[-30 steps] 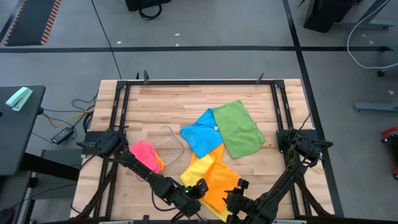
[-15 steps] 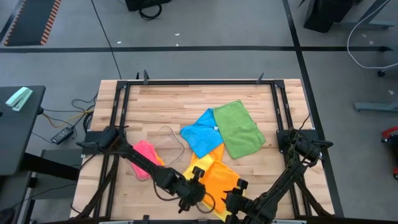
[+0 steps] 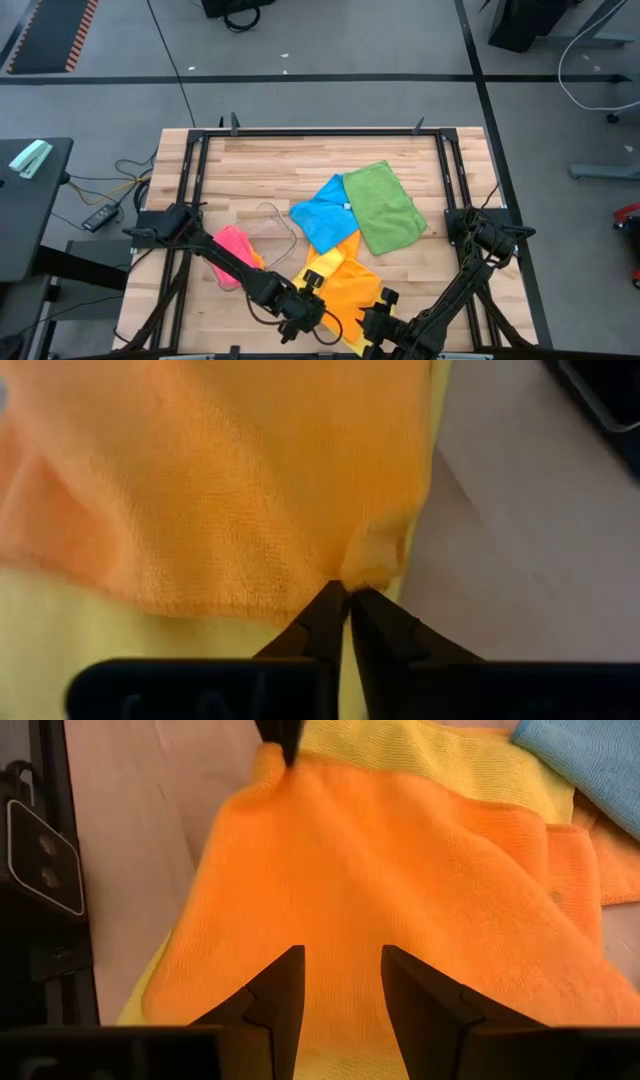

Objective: Fold microfiber towels
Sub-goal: Fold the right orange microfiber cloth and put it into the transparent bin

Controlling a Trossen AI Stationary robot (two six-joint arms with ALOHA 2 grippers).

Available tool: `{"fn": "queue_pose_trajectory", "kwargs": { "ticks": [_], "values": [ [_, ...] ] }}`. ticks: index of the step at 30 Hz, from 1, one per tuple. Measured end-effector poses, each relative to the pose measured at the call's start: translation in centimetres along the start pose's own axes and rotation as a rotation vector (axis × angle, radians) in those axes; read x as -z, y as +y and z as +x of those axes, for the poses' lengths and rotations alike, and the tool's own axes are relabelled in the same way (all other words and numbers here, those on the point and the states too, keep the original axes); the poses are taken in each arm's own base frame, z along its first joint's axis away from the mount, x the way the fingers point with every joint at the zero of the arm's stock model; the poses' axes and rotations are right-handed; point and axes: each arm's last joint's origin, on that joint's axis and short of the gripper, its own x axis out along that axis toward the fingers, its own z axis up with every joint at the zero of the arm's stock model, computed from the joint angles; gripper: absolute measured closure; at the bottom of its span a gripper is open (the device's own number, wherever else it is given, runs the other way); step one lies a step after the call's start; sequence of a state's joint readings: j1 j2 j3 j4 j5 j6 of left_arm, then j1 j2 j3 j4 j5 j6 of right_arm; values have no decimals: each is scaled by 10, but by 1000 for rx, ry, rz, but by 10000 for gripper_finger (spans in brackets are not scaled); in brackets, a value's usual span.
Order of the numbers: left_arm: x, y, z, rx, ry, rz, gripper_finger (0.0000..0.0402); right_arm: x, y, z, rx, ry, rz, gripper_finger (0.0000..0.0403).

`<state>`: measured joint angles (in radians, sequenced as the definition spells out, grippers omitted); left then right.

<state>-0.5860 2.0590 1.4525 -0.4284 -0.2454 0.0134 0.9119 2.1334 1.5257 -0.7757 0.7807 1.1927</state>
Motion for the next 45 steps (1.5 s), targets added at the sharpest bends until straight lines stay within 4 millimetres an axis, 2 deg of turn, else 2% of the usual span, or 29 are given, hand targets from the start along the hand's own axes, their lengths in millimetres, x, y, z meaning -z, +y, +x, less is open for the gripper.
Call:
{"fn": "queue_pose_trajectory", "kwargs": {
  "ticks": [5, 12, 15, 20, 28, 37, 45],
  "values": [
    [3, -2, 7, -45, 14, 72, 325, -2, 0, 5, -13, -8, 18, 261],
    [7, -6, 8, -56, 51, 89, 262, 6, -4, 25, -61, 31, 24, 261],
    [8, -11, 5, -61, 59, 100, 240, 4, 0, 21, -82, 17, -23, 261],
    [6, -22, -4, -78, 45, 155, 216, 1, 17, 9, -173, -117, -167, 276],
    [2, -38, -9, -173, 0, 331, 211, 15, 33, 20, -191, -169, -279, 285],
    [5, -44, 5, -256, -6, 563, 210, 15, 26, 18, -133, -159, -251, 286],
    [4, -57, 7, -286, -33, 628, 220, 11, 21, 26, -109, -140, -207, 285]
  ]
}}
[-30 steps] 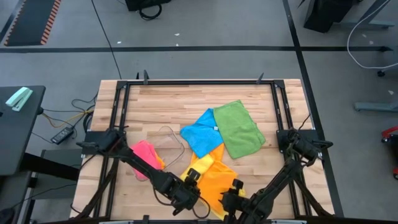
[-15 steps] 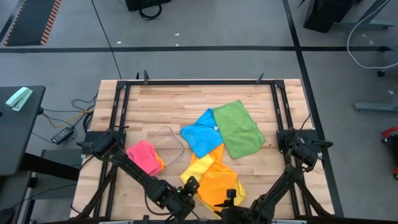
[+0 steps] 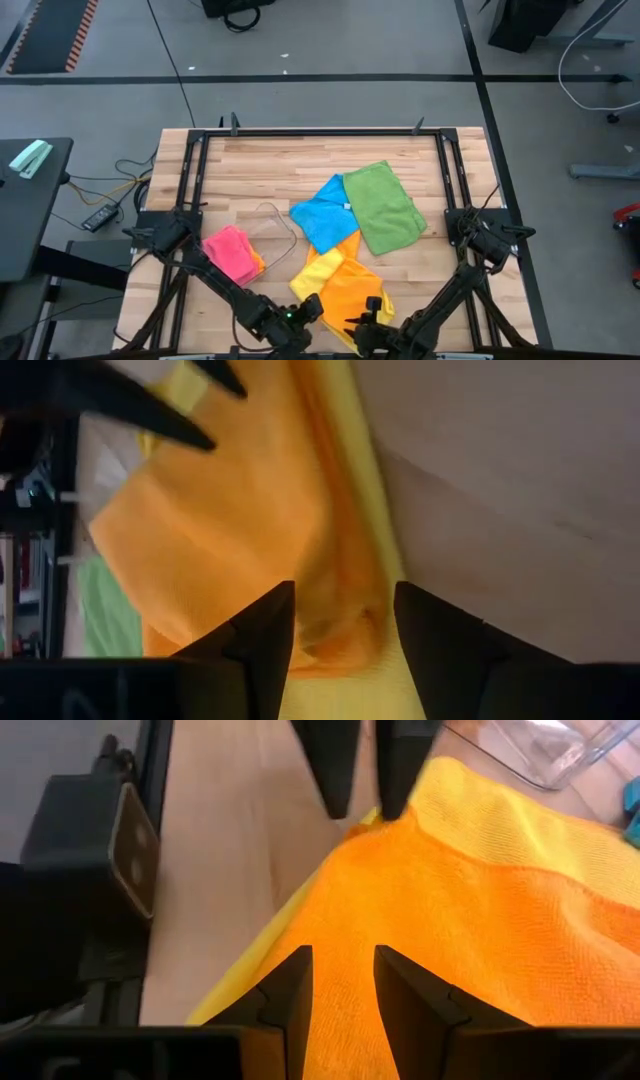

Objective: Fold microfiber towels
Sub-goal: Fold the right orange microfiber cloth and put it into the transparent bin

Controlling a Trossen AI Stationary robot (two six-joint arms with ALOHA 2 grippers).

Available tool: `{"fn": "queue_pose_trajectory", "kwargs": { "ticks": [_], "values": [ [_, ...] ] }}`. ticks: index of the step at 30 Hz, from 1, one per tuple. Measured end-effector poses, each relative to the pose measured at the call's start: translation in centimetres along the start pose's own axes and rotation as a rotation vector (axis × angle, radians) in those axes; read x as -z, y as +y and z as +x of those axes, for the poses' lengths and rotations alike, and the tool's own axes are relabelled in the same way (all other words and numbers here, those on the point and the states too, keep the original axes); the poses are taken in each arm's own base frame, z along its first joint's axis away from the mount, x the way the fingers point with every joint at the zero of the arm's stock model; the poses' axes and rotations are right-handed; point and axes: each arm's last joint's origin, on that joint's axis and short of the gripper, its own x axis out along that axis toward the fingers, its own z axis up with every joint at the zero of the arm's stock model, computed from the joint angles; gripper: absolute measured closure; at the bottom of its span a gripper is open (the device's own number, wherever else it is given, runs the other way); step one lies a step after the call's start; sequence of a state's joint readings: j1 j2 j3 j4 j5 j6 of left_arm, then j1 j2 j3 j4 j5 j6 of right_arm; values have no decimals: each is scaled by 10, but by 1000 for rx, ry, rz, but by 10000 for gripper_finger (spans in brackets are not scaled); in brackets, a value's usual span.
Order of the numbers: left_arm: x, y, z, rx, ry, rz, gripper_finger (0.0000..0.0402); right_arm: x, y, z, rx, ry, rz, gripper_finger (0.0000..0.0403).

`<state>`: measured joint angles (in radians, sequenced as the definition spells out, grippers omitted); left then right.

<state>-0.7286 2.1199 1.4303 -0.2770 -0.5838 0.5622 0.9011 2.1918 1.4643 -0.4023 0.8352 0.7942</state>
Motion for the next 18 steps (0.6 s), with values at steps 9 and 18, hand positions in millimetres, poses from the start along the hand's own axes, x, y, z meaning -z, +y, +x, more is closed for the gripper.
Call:
{"fn": "queue_pose_trajectory", "kwargs": {
  "ticks": [9, 18],
  "values": [
    [-2, -13, 23, -123, 35, 70, 211, 1, 1, -1, -10, 6, 14, 285],
    [-9, -15, 13, -155, 16, 64, 230, 1, 1, -1, -9, 6, 17, 285]
  ]
}}
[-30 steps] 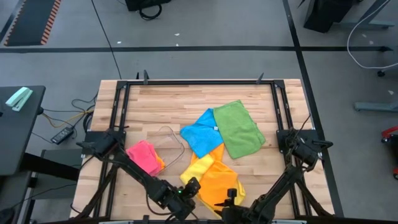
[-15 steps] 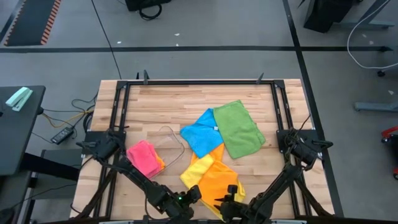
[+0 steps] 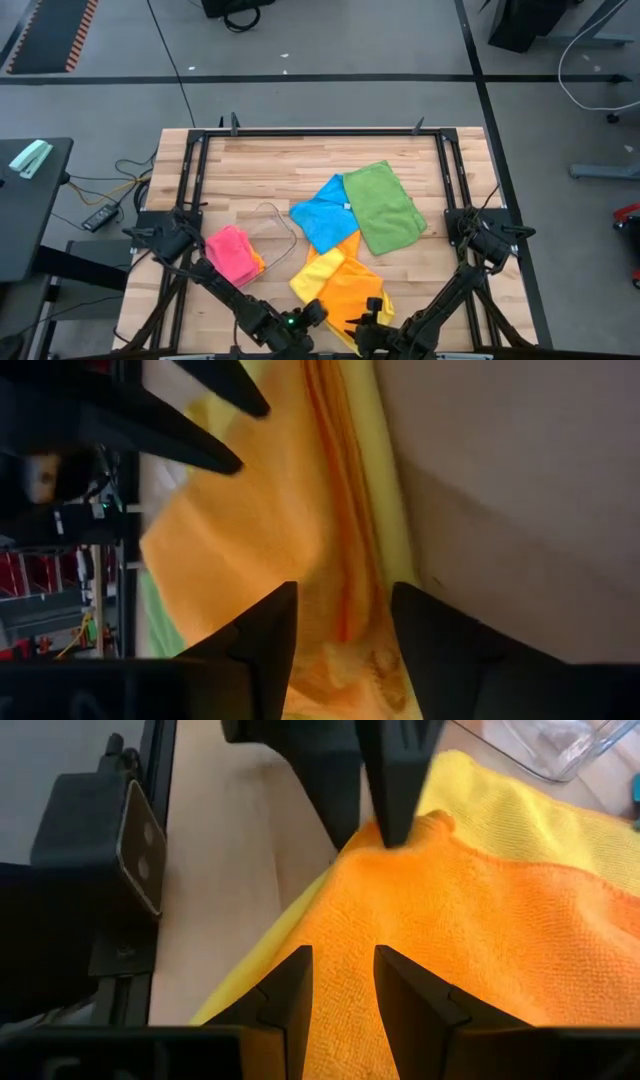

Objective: Fold microfiber towels
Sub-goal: Fold the right orange microfiber cloth and put it into the transparent bin

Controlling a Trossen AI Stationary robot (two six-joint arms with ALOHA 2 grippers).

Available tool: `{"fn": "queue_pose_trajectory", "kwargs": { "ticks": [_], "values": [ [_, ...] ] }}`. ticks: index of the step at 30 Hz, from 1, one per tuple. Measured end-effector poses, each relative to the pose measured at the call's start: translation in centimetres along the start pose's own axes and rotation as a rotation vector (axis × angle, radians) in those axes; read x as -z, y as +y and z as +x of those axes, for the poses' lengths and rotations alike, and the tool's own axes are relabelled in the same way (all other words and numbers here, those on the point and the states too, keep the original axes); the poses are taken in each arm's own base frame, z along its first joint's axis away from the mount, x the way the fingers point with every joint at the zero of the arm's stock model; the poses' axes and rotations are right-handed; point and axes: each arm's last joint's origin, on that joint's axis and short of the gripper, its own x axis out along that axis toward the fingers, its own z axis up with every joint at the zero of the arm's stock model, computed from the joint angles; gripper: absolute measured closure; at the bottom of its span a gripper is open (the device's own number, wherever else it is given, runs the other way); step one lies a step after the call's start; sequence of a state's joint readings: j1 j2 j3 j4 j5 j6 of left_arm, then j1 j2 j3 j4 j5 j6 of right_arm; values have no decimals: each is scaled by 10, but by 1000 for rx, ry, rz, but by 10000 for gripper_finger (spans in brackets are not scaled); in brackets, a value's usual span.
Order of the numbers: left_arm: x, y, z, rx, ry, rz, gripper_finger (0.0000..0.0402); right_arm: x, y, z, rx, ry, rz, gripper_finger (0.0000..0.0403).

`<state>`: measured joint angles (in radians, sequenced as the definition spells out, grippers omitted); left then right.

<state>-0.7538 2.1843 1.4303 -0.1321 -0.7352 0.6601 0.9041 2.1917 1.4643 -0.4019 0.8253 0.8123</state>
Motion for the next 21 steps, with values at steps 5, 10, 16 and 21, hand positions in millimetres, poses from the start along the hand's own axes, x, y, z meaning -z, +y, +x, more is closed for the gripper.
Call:
{"fn": "queue_pose_trajectory", "kwargs": {
  "ticks": [5, 10, 16, 21],
  "values": [
    [0, 2, -1, -7, 6, -14, 248, 0, 0, 0, -1, 0, 6, 285],
    [2, 4, 1, 8, 1, -24, 251, 0, 0, 0, -1, 0, 7, 285],
    [7, 1, 9, 36, 17, -20, 238, 0, 0, 0, -1, 0, 14, 285],
    [4, -4, 9, 15, 22, 9, 235, 0, 0, 0, -1, 0, 22, 285]
  ]
}}
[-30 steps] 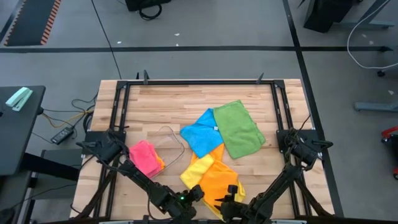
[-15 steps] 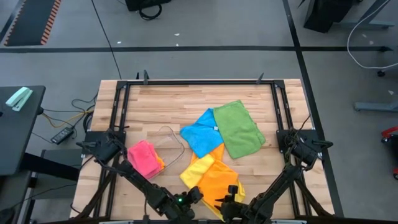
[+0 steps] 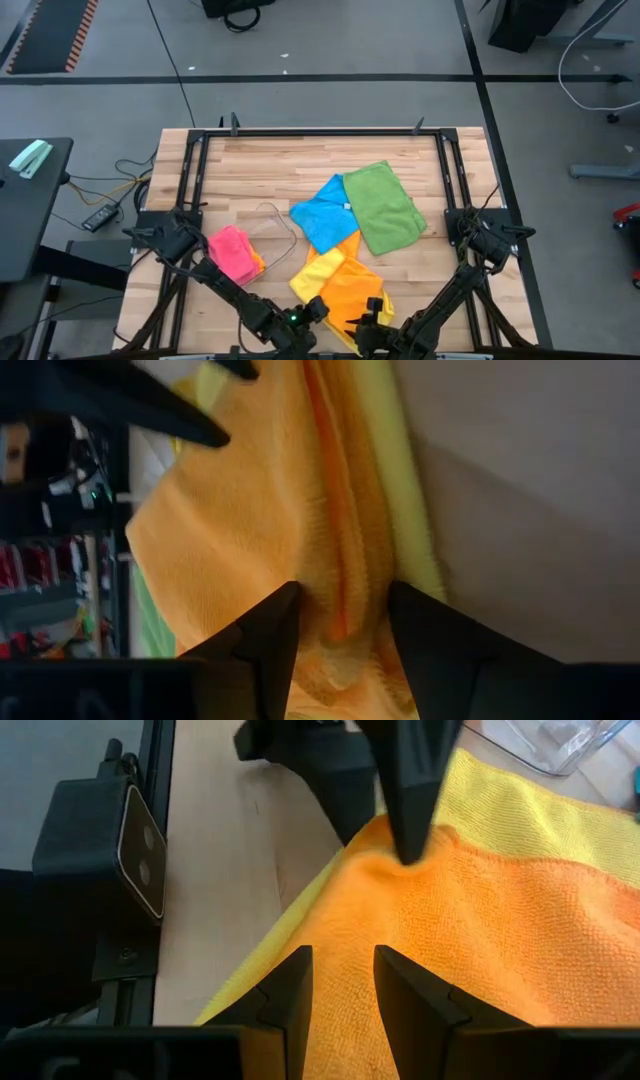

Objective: Fold microfiber towels
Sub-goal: Fold the right orange microfiber cloth and put it into the transparent bin

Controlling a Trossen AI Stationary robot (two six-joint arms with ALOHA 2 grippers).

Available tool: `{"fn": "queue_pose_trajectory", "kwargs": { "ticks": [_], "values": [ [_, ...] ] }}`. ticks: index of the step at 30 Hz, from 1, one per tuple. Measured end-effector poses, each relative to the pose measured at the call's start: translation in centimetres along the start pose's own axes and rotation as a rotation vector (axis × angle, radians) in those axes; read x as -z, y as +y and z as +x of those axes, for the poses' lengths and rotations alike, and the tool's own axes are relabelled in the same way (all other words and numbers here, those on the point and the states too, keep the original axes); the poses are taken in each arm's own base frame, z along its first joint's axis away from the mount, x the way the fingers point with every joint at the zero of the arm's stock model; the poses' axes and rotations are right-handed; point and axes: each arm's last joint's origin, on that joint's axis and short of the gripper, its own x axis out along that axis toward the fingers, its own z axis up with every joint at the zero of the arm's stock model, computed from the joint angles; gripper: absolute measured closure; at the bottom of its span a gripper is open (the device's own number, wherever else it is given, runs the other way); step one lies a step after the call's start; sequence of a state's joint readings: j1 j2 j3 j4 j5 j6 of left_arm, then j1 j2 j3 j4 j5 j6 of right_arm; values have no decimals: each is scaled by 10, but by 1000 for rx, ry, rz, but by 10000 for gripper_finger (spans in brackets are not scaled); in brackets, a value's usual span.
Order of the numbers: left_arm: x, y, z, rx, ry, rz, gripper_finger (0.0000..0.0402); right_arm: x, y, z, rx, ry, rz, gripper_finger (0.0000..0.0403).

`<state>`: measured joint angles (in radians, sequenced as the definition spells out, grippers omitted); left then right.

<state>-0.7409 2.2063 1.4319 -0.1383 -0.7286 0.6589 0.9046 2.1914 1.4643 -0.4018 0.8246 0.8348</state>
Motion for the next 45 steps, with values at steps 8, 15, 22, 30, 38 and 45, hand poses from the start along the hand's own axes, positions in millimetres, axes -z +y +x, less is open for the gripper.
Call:
{"fn": "queue_pose_trajectory", "kwargs": {
  "ticks": [8, 15, 22, 30, 38, 45],
  "values": [
    [1, -1, 0, -17, 28, 20, 228, -1, 0, 0, -1, -2, 4, 285],
    [3, 0, 3, -14, 37, 3, 199, -1, -1, 2, -4, 3, 10, 285],
    [7, 0, 4, -20, 69, 4, 172, -2, -1, 2, -7, 5, 12, 285],
    [8, 0, 5, -51, 93, -20, 224, -2, -1, 2, -7, 5, 14, 285],
    [7, 0, 4, -66, 96, -78, 372, -6, 1, 0, -8, 5, 5, 285],
    [2, 9, 2, -48, 98, -143, 380, -29, 10, -10, -43, -30, -29, 285]
  ]
}}
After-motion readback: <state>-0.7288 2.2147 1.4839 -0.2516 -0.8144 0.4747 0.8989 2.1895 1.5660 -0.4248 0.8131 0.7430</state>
